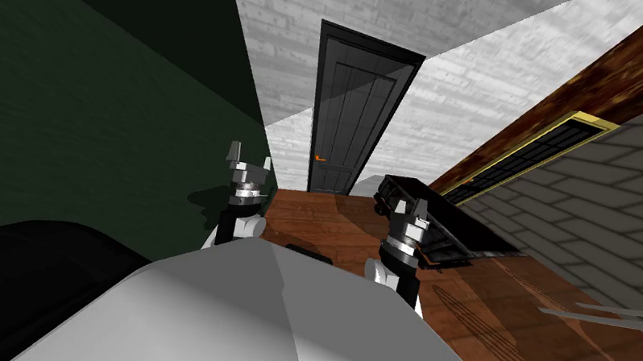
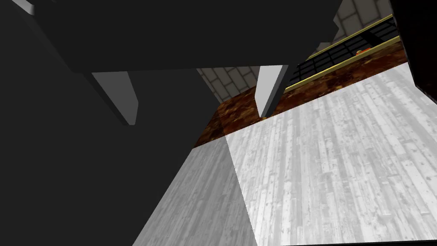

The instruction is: Pull the door open

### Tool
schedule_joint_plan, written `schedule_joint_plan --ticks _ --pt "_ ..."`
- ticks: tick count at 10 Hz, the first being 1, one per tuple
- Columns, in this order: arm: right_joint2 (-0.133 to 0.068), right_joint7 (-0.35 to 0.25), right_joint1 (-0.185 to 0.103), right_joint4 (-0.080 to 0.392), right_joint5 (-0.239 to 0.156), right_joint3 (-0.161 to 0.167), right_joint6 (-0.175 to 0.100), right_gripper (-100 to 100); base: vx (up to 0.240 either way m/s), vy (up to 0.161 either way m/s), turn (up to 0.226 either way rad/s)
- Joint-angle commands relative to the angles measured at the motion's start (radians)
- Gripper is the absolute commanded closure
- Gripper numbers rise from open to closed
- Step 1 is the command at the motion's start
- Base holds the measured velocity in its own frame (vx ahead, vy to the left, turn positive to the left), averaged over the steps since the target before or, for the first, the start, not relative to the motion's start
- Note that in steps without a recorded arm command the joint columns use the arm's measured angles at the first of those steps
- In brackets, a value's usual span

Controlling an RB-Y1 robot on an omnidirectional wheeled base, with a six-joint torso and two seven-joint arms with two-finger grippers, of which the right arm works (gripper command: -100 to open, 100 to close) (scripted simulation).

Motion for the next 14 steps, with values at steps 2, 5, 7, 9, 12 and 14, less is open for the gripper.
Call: schedule_joint_plan --ticks 2,5,7,9,12,14 --pt "-0.014 -0.007 -0.019 0.049 -0.005 0.002 -0.01 -100 0.067 0.033 0.048" --pt "-0.03 -0.015 -0.045 0.115 -0.012 0.006 -0.023 -100 0.096 0.052 0.044" --pt "-0.037 -0.02 -0.057 0.148 -0.016 0.007 -0.029 -100 0.1 0.052 0.041" --pt "-0.045 -0.025 -0.071 0.183 -0.019 0.009 -0.036 -100 0.077 0.027 0.036" --pt "-0.057 -0.033 -0.095 0.245 -0.026 0.012 -0.048 -100 0.08 0.039 0.042" --pt "-0.064 -0.039 -0.112 0.288 -0.03 0.014 -0.057 -100 0.095 0.039 0.046"
